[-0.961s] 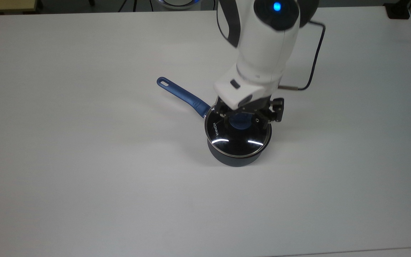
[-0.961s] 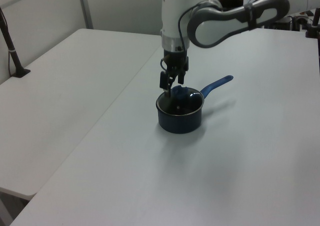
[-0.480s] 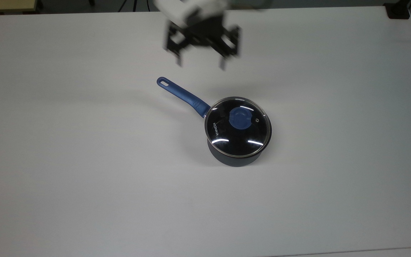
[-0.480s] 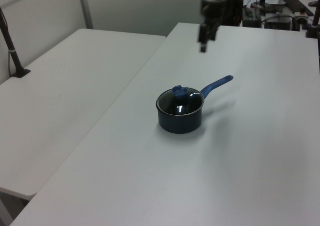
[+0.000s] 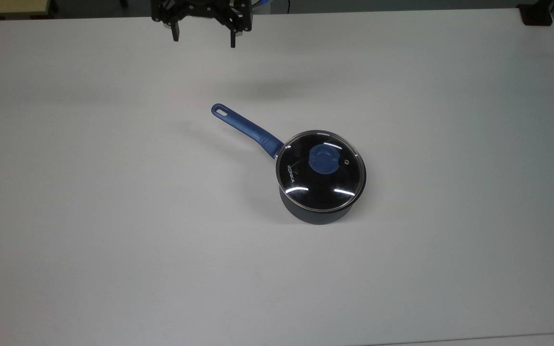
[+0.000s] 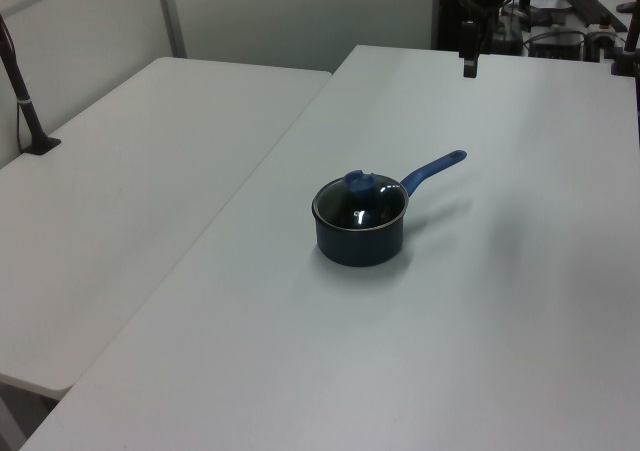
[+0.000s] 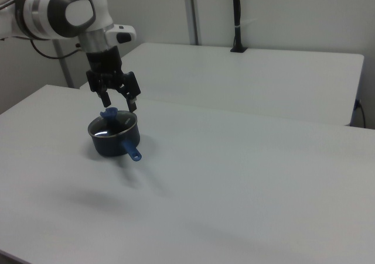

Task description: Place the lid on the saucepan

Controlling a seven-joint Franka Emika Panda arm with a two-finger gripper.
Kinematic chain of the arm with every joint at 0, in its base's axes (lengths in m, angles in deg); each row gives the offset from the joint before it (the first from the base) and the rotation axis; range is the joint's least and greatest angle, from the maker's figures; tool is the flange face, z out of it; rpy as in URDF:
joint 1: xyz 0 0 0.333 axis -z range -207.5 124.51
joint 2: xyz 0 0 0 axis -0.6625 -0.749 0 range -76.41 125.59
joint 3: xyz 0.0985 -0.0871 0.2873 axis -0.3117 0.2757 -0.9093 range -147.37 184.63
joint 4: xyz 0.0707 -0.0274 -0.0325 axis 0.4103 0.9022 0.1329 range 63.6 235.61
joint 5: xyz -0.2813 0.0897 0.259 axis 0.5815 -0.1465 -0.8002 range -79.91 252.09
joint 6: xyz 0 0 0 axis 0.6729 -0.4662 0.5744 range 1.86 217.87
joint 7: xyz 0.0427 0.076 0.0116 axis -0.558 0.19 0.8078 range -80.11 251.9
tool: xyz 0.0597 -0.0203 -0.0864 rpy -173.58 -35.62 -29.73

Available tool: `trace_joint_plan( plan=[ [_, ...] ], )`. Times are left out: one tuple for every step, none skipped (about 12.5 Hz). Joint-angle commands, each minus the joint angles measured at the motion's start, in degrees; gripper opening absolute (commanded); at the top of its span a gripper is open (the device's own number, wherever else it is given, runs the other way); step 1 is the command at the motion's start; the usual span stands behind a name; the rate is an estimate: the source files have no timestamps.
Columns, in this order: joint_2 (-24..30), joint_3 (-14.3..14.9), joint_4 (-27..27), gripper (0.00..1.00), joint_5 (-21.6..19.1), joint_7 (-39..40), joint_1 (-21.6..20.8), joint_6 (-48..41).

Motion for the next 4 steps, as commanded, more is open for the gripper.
trace_joint_plan(
  plan=[
    [0.3,0.0,0.3,1.0,0.7,0.8,1.3,0.2],
    [0.2,0.0,0.1,1.0,0.6,0.7,1.3,0.2],
    [0.2,0.0,0.0,1.0,0.6,0.8,1.4,0.2],
    [-0.2,0.0,-0.1,1.0,0.5,0.8,1.6,0.1]
  ],
)
